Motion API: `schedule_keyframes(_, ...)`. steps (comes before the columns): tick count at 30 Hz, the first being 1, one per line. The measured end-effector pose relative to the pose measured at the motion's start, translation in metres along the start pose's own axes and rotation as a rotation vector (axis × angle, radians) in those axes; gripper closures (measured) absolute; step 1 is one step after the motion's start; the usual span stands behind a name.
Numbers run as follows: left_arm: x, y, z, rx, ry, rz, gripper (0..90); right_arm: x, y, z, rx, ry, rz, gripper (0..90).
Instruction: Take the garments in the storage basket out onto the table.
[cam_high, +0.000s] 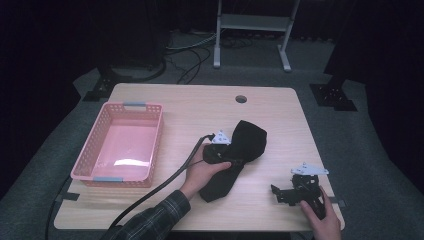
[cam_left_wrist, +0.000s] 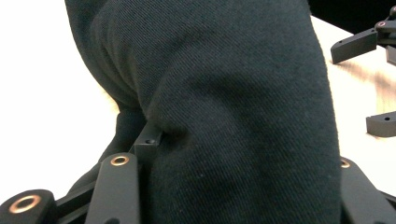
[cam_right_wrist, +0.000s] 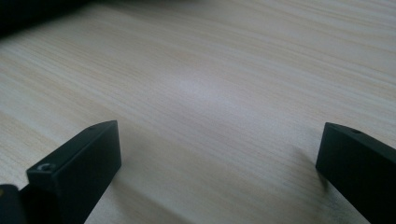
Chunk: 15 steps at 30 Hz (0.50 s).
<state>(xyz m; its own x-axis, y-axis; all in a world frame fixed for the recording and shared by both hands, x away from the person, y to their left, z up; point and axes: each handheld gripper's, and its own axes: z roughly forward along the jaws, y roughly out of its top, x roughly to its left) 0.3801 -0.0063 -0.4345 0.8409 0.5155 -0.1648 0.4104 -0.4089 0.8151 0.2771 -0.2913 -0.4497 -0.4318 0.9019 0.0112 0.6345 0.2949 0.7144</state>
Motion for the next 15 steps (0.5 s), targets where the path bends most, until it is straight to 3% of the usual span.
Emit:
schedule_keyframes(5,-0.0017,0.0001,0.0015,0.013,0.002,0.027,40.5,0.0,0.0,0.0,0.0,0.0,0.0,0.0)
schedule_keyframes(15,-0.001,0.0002,0.002,0.018,-0.002,0.028,22.7,0.0,0.0,0.0,0.0,0.0,0.0,0.0)
